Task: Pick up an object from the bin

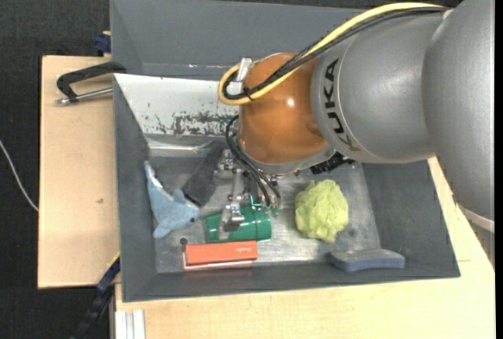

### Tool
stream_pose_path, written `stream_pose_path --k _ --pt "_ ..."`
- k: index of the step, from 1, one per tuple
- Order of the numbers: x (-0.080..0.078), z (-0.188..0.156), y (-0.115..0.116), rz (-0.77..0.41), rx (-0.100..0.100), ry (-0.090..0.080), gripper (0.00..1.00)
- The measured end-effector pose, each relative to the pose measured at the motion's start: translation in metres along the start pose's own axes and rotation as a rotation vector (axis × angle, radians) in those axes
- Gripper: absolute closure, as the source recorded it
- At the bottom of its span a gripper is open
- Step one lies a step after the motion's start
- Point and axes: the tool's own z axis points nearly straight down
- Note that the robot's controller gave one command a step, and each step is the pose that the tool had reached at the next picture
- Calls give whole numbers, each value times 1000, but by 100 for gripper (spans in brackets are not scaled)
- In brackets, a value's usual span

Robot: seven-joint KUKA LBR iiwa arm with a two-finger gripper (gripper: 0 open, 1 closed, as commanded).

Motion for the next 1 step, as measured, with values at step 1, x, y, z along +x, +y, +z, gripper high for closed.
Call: stream_pose_path --k 1 --pt "-60 51 -1 -298 -17 -69 100"
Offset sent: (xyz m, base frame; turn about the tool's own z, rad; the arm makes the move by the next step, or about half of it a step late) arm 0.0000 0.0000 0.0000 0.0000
